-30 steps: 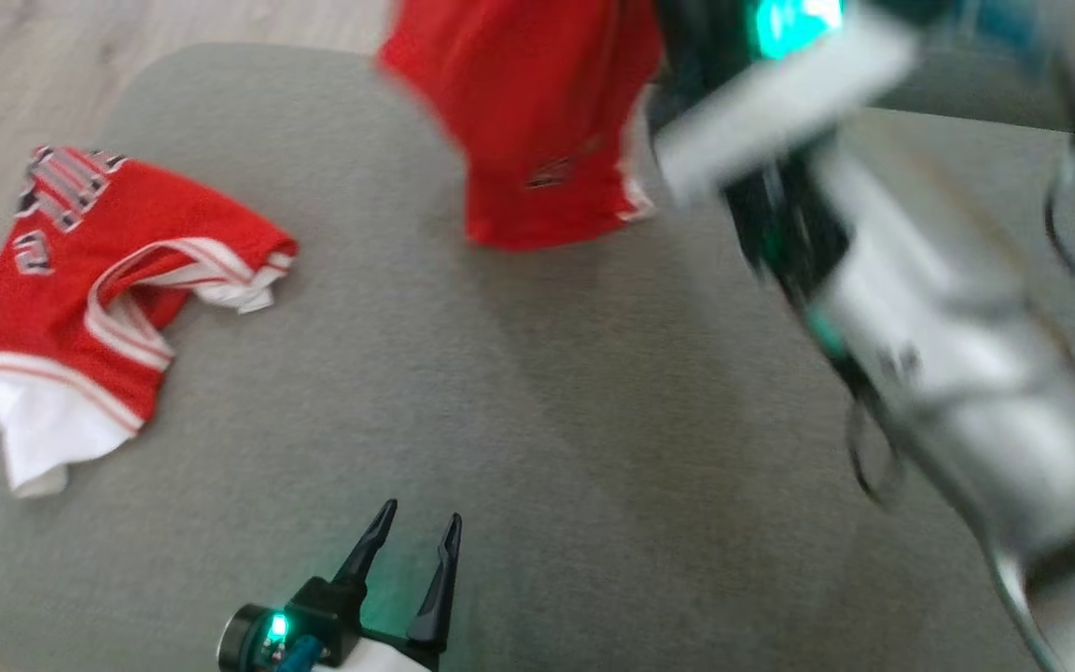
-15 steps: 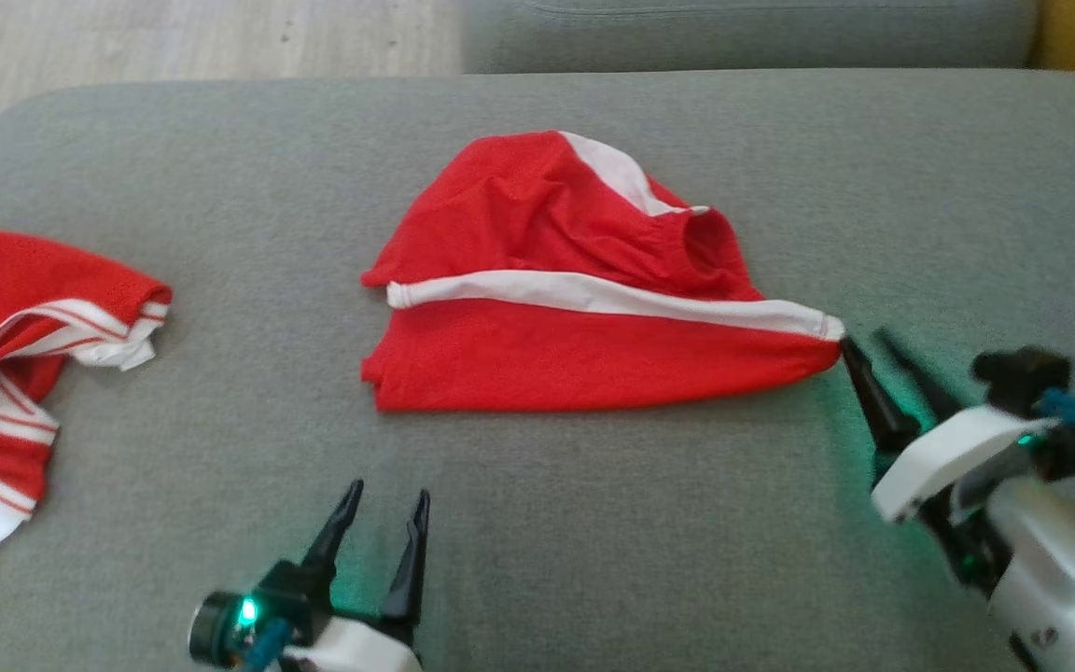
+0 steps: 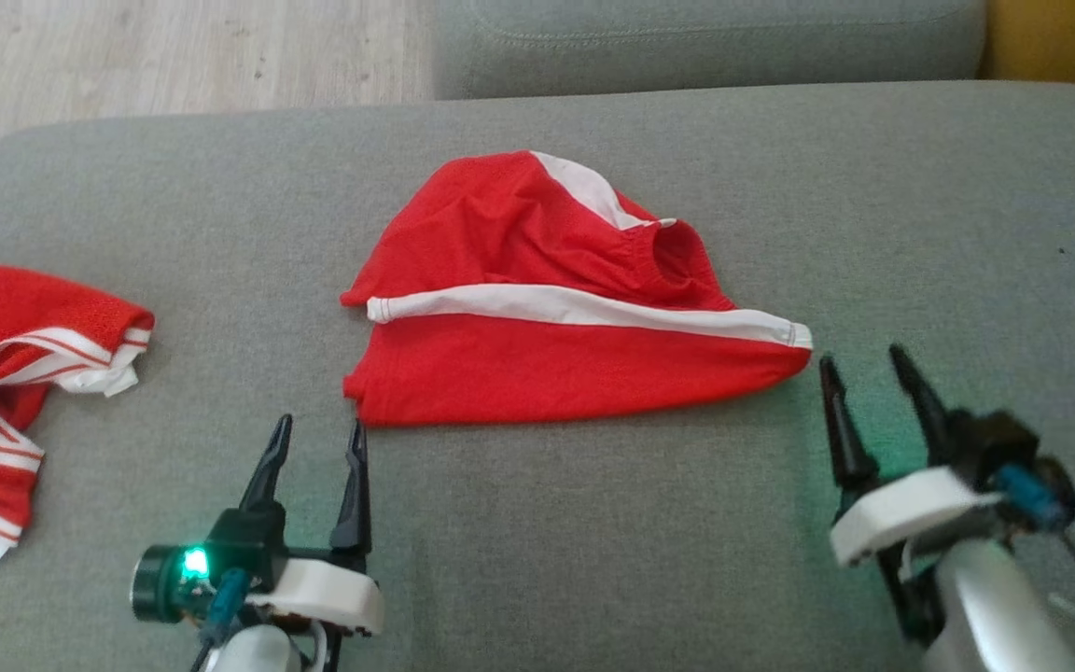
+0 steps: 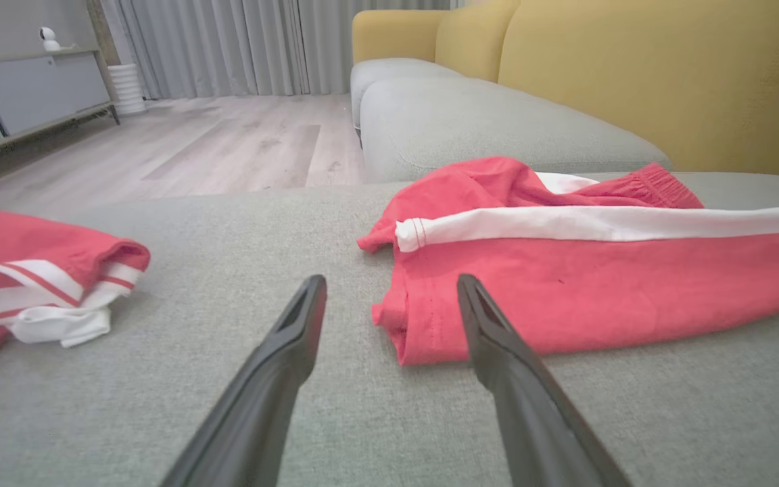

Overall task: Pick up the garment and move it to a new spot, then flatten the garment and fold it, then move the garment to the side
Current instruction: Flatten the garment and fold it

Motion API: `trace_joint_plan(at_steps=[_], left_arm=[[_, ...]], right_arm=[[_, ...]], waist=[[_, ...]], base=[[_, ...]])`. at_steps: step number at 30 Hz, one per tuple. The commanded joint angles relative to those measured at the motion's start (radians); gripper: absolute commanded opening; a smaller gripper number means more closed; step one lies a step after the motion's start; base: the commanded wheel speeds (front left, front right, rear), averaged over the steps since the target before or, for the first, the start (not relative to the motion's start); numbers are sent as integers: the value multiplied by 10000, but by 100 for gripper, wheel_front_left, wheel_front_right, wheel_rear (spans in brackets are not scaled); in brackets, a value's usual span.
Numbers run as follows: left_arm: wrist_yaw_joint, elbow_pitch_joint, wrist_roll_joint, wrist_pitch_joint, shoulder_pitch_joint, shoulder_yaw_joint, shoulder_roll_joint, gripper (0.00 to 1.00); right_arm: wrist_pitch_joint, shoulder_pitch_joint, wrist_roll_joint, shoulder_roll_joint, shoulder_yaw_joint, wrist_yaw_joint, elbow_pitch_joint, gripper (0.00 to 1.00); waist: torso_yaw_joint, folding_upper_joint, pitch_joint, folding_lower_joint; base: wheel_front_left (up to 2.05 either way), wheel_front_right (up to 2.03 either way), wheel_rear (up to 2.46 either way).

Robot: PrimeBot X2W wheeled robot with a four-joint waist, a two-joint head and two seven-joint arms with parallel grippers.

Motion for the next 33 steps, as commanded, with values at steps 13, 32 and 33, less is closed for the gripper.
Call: trace_joint_plan(at_steps=[13, 32, 33], left_arm=[[551, -619, 476, -124, 805, 970, 119, 100], [230, -613, 551, -124, 255, 391, 33, 100], [223, -607, 552, -124, 240, 375, 31, 100]], right_arm=[[-110, 903, -852, 597, 43, -9, -348, 100], [-110, -1381, 3455, 604, 1471, -9, 1230, 100], [-110, -1467, 3605, 600, 1508, -9, 1325, 100]], waist=[[-193, -1, -387, 0], [204, -1, 691, 0], [224, -1, 714, 0]], base=[[0, 0, 0], [0, 0, 0], [0, 0, 0]])
